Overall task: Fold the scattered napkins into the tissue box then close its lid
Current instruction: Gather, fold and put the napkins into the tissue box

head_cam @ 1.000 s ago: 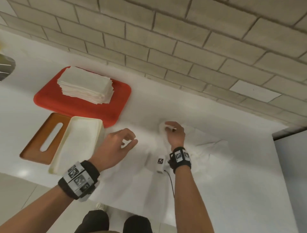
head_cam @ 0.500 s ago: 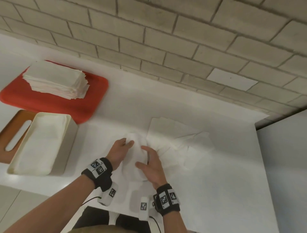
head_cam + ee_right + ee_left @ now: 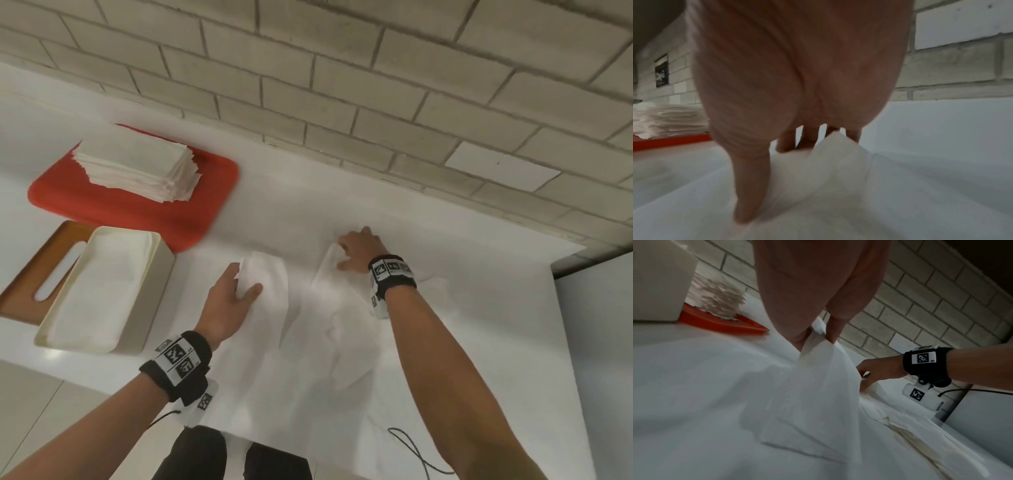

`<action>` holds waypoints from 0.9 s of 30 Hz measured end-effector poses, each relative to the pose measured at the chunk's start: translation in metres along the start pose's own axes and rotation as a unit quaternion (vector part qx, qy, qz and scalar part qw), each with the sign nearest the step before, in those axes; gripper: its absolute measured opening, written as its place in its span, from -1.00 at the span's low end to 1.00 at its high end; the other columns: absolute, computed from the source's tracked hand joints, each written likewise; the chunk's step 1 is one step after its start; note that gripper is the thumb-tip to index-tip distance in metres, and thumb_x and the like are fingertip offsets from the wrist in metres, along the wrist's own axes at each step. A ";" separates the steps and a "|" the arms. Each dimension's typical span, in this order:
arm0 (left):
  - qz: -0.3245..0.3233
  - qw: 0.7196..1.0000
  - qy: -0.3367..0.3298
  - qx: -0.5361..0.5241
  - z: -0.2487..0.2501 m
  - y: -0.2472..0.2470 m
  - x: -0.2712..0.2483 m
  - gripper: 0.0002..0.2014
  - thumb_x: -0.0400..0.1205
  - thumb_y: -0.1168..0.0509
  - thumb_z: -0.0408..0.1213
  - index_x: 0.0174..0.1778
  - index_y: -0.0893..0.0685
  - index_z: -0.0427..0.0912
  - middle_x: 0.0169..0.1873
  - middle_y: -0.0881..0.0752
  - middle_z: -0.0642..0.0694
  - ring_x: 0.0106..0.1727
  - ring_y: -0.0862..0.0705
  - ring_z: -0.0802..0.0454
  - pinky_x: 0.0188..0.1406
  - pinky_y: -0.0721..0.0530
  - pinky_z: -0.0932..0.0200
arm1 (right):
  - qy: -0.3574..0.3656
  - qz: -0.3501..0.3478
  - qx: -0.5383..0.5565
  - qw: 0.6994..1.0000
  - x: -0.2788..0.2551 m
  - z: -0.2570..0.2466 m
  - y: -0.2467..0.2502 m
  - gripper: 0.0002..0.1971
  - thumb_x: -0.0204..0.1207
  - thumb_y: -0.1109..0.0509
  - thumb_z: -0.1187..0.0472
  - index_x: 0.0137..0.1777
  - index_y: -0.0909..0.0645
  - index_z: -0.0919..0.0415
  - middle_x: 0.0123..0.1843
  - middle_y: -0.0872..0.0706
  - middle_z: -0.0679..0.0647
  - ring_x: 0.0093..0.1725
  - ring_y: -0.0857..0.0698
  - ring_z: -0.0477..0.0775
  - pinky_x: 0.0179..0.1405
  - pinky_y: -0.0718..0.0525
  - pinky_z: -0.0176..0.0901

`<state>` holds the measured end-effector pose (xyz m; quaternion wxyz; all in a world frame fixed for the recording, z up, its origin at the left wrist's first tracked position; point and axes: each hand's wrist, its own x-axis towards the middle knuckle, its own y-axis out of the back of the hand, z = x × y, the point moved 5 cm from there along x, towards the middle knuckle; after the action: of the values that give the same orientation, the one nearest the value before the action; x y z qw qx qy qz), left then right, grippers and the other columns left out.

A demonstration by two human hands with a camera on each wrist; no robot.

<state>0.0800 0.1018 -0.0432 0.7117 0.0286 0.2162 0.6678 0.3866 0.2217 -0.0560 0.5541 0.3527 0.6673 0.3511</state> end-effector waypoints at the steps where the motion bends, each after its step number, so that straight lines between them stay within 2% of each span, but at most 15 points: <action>1: 0.009 1.000 -0.003 -0.003 0.004 0.002 -0.002 -0.75 0.75 -0.50 -0.17 0.24 -0.59 0.02 -0.03 -0.88 -0.05 -0.03 -0.86 -0.08 0.03 -0.82 -0.16 | 0.012 -0.004 0.012 1.000 0.002 0.000 0.001 -0.56 0.59 -0.63 -0.13 0.31 -0.64 0.09 0.21 -0.57 0.09 0.48 -0.45 0.35 0.25 -0.46 0.12; 3: 0.028 0.999 -0.006 -0.025 0.009 0.006 -0.004 -0.65 0.71 -0.55 -0.19 0.31 -0.55 0.05 -0.07 -0.88 -0.08 -0.09 -0.86 -0.10 -0.02 -0.83 -0.19 | 0.031 0.013 0.097 0.995 0.000 -0.001 0.009 -0.56 0.61 -0.62 -0.16 0.31 -0.72 0.11 0.26 -0.60 0.11 0.40 -0.47 0.24 0.21 -0.46 0.04; 5: 0.051 0.997 -0.011 -0.051 0.013 0.009 -0.005 -0.49 0.69 -0.57 -0.21 0.43 -0.47 0.17 -0.02 -0.86 -0.14 -0.05 -0.86 -0.18 0.03 -0.85 -0.32 | 0.051 0.079 0.201 0.975 -0.011 -0.003 0.029 -0.70 0.64 -0.61 -0.15 0.16 -0.78 0.05 0.17 -0.73 0.01 0.21 -0.63 0.06 0.09 -0.48 -0.12; 7: 0.066 0.995 -0.032 -0.067 0.016 0.009 -0.005 -0.34 0.68 -0.57 -0.24 0.53 -0.37 0.33 0.14 -0.82 -0.20 0.03 -0.83 -0.28 0.13 -0.82 -0.42 | 0.061 0.155 0.272 0.948 -0.026 -0.005 0.052 -0.79 0.68 -0.58 -0.11 0.00 -0.77 0.01 -0.03 -0.80 -0.17 -0.01 -0.74 -0.25 -0.02 -0.52 -0.25; 9: 0.060 0.994 -0.052 -0.075 0.020 0.003 -0.005 -0.25 0.68 -0.56 -0.31 0.63 -0.32 0.33 0.34 -0.74 -0.08 0.09 -0.81 -0.24 0.23 -0.78 -0.39 | 0.076 0.246 0.313 0.914 -0.047 -0.015 0.079 -0.81 0.71 -0.57 -0.06 -0.02 -0.78 0.04 -0.08 -0.84 -0.22 -0.06 -0.73 -0.42 0.03 -0.59 -0.29; 11: 0.041 0.994 -0.072 -0.074 0.025 -0.008 -0.006 -0.39 0.71 -0.51 -0.37 0.59 -0.50 0.22 0.32 -0.77 0.01 0.09 -0.81 -0.23 0.24 -0.77 -0.39 | 0.085 0.334 0.352 0.870 -0.072 -0.027 0.103 -0.83 0.72 -0.57 -0.01 0.01 -0.78 0.07 -0.09 -0.86 -0.20 -0.04 -0.77 -0.33 0.04 -0.63 -0.33; 13: 0.016 0.994 -0.080 -0.069 0.028 -0.021 -0.007 -0.69 0.75 -0.44 -0.45 0.30 -0.81 0.03 0.18 -0.85 0.04 0.15 -0.81 -0.13 0.26 -0.76 -0.30 | 0.078 0.403 0.401 0.819 -0.102 -0.040 0.119 -0.86 0.71 -0.57 0.00 0.08 -0.76 0.04 -0.15 -0.87 -0.12 -0.14 -0.80 -0.15 -0.06 -0.65 -0.26; 15: -0.006 0.995 -0.048 -0.088 0.025 -0.033 -0.009 -0.69 0.77 -0.35 -0.52 0.05 -0.93 -0.04 0.14 -0.89 0.06 0.25 -0.81 0.02 0.31 -0.69 -0.07 | 0.055 0.442 0.466 0.765 -0.134 -0.051 0.117 -0.84 0.70 -0.59 0.05 0.19 -0.70 -0.01 -0.26 -0.84 -0.04 -0.27 -0.75 0.03 -0.12 -0.64 -0.17; 17: -0.033 0.989 0.004 -0.142 0.022 -0.044 -0.013 -0.66 0.80 -0.30 -0.48 0.02 -0.96 -0.05 0.20 -0.89 0.00 0.32 -0.79 -0.04 0.35 -0.62 -0.03 | 0.040 0.435 0.537 0.721 -0.162 -0.063 0.095 -0.69 0.69 -0.59 0.18 0.34 -0.63 -0.06 -0.27 -0.80 -0.06 -0.30 -0.72 0.15 -0.15 -0.67 -0.10; 19: -0.073 0.952 0.093 -0.283 0.021 -0.057 -0.017 -0.67 0.86 -0.23 -0.27 0.08 -0.94 -0.06 0.32 -0.84 -0.20 0.34 -0.79 -0.24 0.36 -0.64 -0.17 | 0.036 0.383 0.583 0.716 -0.175 -0.074 0.055 -0.58 0.70 -0.55 0.32 0.45 -0.61 -0.08 -0.14 -0.81 -0.28 -0.23 -0.76 0.16 -0.21 -0.73 -0.11; 21: -0.124 0.904 0.155 -0.378 0.022 -0.067 -0.023 -0.51 0.91 -0.07 0.09 0.36 -0.85 -0.09 0.42 -0.79 -0.31 0.40 -0.78 -0.29 0.45 -0.64 -0.25 | 0.003 0.323 0.590 0.740 -0.179 -0.082 0.002 -0.64 0.72 -0.52 0.35 0.36 -0.72 -0.12 0.06 -0.85 -0.38 -0.02 -0.85 -0.07 -0.11 -0.83 -0.13; 22: -0.136 0.904 0.151 -0.376 0.021 -0.070 -0.023 -0.40 0.89 -0.02 0.23 0.45 -0.80 -0.11 0.40 -0.81 -0.29 0.40 -0.78 -0.31 0.46 -0.66 -0.27 | -0.020 0.301 0.577 0.759 -0.180 -0.083 -0.025 -0.69 0.74 -0.50 0.33 0.28 -0.78 -0.14 0.15 -0.86 -0.35 0.11 -0.85 -0.14 0.00 -0.87 -0.01; 24: -0.112 0.929 0.129 -0.328 0.020 -0.071 -0.024 -0.39 0.78 -0.18 0.35 0.23 -0.89 -0.10 0.13 -0.90 -0.23 0.15 -0.83 -0.34 0.20 -0.77 -0.17 | -0.050 0.278 0.543 0.791 -0.188 -0.087 -0.066 -0.72 0.77 -0.48 0.31 0.18 -0.83 -0.16 0.19 -0.85 -0.37 0.20 -0.83 -0.22 0.15 -0.86 0.01; 25: -0.084 0.940 0.123 -0.307 0.018 -0.069 -0.024 -0.39 0.72 -0.26 0.37 0.08 -0.91 -0.13 -0.01 -0.90 -0.25 0.02 -0.82 -0.32 0.06 -0.76 -0.10 | -0.060 0.279 0.536 0.795 -0.193 -0.090 -0.080 -0.72 0.78 -0.47 0.30 0.17 -0.84 -0.16 0.16 -0.85 -0.41 0.14 -0.82 -0.28 0.13 -0.85 -0.11; 27: -0.064 0.941 0.132 -0.304 0.013 -0.068 -0.024 -0.30 0.79 -0.17 0.38 0.17 -0.88 -0.24 0.07 -0.90 -0.34 0.12 -0.87 -0.33 0.21 -0.75 -0.14 | -0.075 0.281 0.550 0.783 -0.201 -0.094 -0.097 -0.73 0.77 -0.49 0.31 0.17 -0.84 -0.14 0.04 -0.84 -0.47 -0.06 -0.81 -0.36 -0.06 -0.75 -0.44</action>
<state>0.1478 0.0748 -0.0472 0.6926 -0.2911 0.0957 0.6530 0.3133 -0.0075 -0.0271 0.1911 0.7947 0.5749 0.0376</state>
